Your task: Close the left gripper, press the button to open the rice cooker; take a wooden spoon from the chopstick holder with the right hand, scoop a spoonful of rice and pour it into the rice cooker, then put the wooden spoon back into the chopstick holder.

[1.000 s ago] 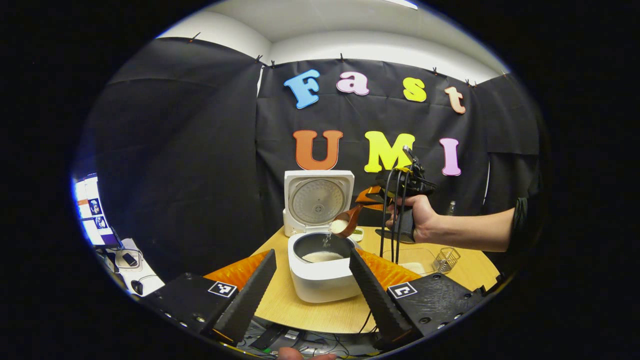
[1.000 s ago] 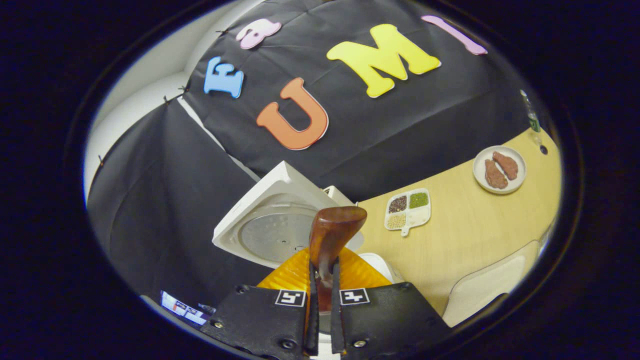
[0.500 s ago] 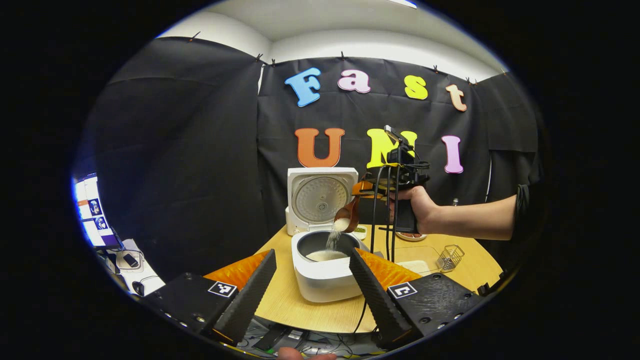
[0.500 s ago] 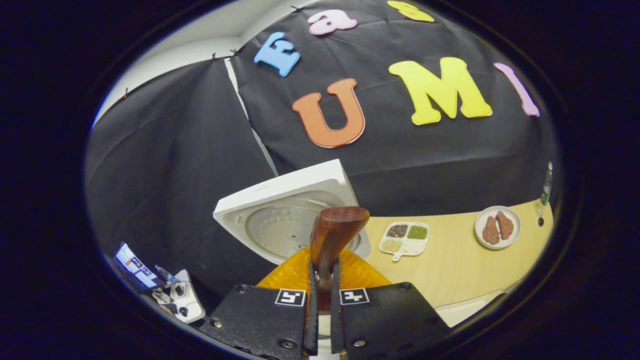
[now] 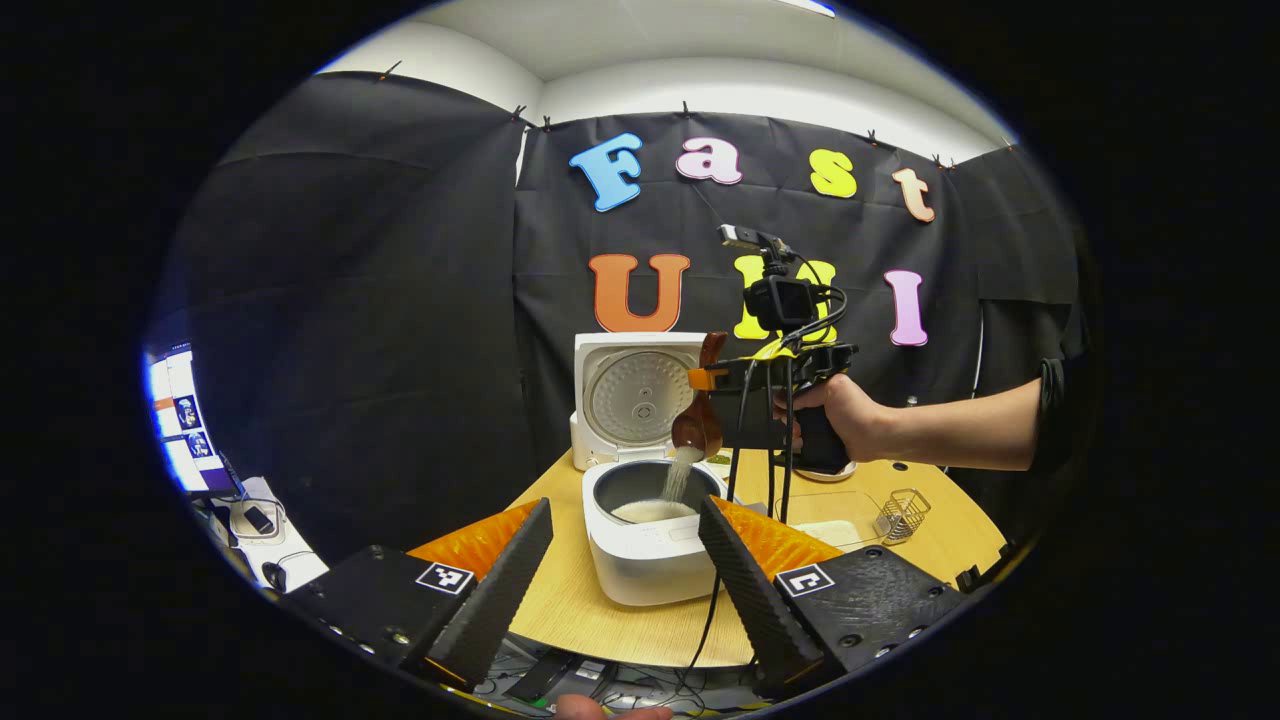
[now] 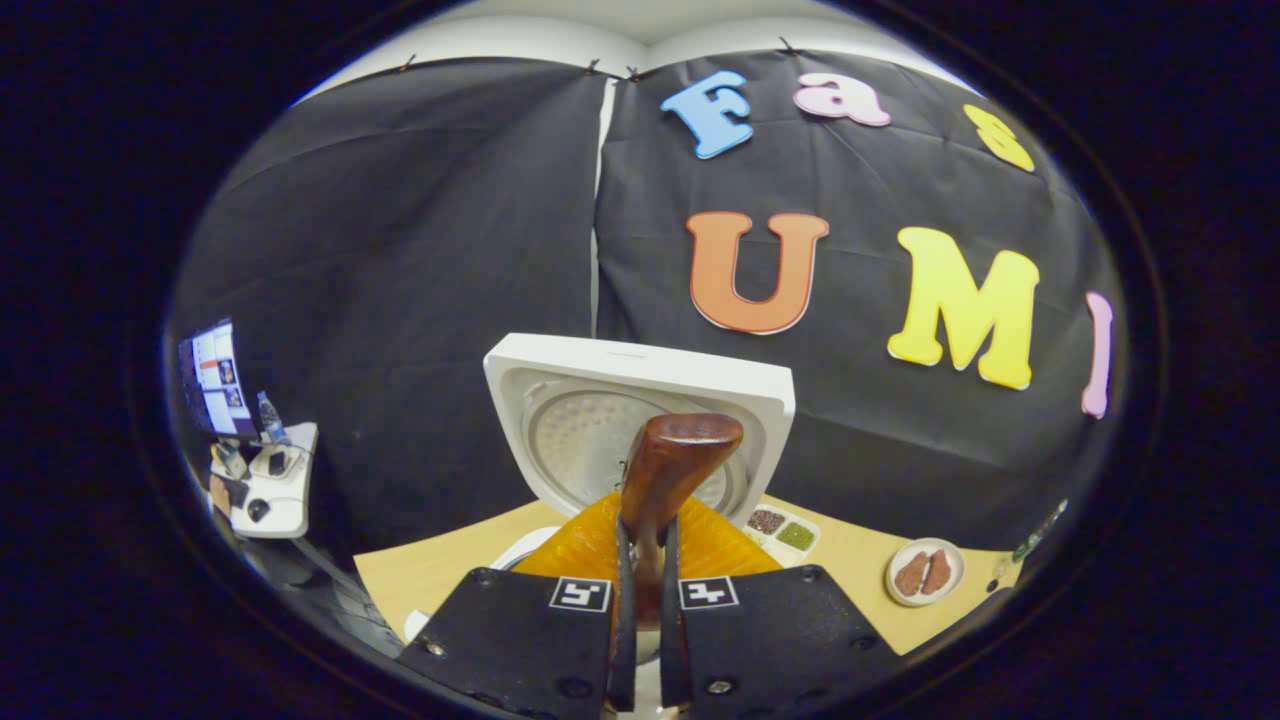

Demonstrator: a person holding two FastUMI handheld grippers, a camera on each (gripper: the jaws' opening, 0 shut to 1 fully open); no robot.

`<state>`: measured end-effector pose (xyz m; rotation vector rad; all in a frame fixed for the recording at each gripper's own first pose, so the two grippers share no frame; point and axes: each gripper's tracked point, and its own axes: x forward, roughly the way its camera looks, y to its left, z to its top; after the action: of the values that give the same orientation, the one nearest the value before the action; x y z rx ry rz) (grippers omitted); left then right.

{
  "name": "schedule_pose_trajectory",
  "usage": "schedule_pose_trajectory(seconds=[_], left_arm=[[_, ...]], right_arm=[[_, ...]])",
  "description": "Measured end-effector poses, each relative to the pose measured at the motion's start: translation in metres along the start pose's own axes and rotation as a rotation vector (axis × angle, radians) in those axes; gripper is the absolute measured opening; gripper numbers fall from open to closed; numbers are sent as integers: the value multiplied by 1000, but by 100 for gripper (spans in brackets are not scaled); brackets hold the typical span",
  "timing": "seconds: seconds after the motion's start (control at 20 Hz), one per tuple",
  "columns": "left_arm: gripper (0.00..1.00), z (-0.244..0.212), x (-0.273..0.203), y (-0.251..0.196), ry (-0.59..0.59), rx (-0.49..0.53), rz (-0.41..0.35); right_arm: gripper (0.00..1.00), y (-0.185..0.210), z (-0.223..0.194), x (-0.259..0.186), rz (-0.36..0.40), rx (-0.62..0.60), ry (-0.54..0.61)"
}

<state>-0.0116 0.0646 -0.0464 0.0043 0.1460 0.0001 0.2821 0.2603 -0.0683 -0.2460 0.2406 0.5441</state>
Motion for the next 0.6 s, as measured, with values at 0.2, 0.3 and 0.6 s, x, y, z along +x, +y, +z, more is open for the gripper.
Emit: schedule_pose_trajectory(seconds=[0.2,0.3,0.6], left_arm=[[94,0,2,0,-3,-6,1],[94,0,4,-1,-1,-10,-1],[94,4,5,-8,-11,-22,-11]], right_arm=[[12,10,1,-3,13,-135,-18],[12,16,5,-9,20,-189,-33],[12,21,5,-21,40,-134,-27]])
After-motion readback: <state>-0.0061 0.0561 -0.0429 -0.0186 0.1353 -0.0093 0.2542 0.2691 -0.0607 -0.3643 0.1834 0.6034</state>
